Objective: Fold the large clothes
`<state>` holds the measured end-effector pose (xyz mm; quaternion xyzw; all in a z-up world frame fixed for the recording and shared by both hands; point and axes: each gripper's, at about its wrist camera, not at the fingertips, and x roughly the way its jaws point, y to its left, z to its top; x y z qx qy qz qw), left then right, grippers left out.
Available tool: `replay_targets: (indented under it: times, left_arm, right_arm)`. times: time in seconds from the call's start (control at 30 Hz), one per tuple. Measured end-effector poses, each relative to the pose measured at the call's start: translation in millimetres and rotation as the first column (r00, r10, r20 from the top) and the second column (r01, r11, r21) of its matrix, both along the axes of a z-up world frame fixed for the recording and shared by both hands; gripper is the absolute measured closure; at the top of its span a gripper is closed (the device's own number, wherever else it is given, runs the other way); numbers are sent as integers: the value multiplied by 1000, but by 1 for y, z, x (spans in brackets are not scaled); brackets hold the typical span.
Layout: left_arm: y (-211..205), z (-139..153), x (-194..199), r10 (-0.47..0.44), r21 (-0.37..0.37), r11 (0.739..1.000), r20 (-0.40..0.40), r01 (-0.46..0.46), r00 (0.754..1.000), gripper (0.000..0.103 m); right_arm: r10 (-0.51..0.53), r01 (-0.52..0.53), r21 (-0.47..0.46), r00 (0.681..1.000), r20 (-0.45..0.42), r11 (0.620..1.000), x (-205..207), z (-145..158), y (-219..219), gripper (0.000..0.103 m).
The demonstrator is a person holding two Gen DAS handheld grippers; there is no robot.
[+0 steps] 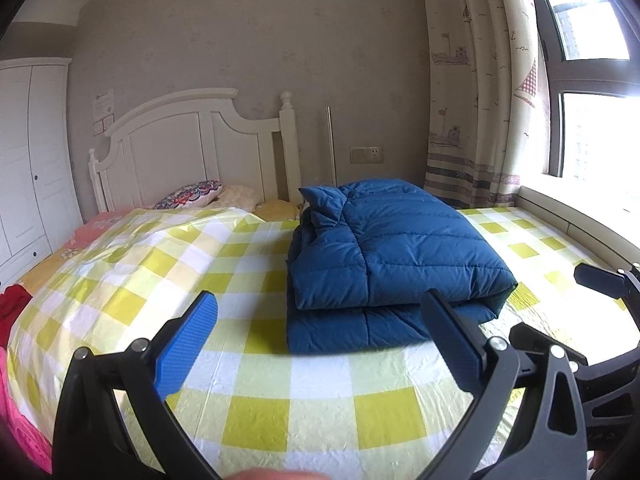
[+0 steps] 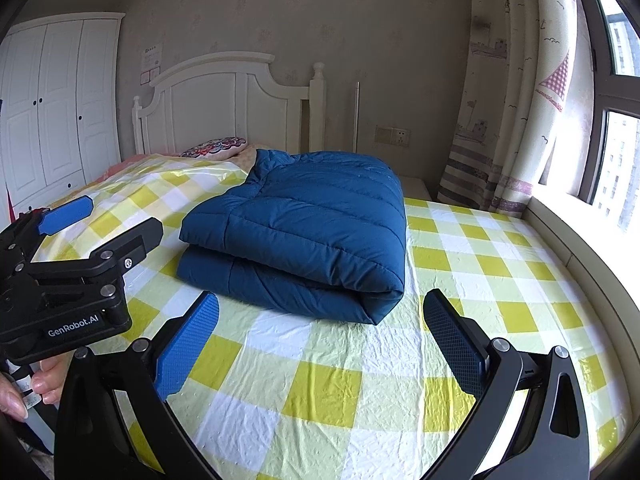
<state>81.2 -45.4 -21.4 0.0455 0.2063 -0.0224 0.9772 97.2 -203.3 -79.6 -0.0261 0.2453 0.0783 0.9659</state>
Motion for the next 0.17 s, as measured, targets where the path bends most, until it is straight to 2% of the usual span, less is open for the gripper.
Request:
replay_targets:
  times: [0.1,0.17]
  left_arm:
    - [1,-10,7,-23,-14,1000,-61,22,998,2]
    - [3,-17,16,-42,8,999,-108,43,993,2]
  right_arm:
    - [10,-11,-18,1000,-27,1000,5,-7,0,5]
    - [20,-22,-40,999,-46,999,8,-10,-1,5]
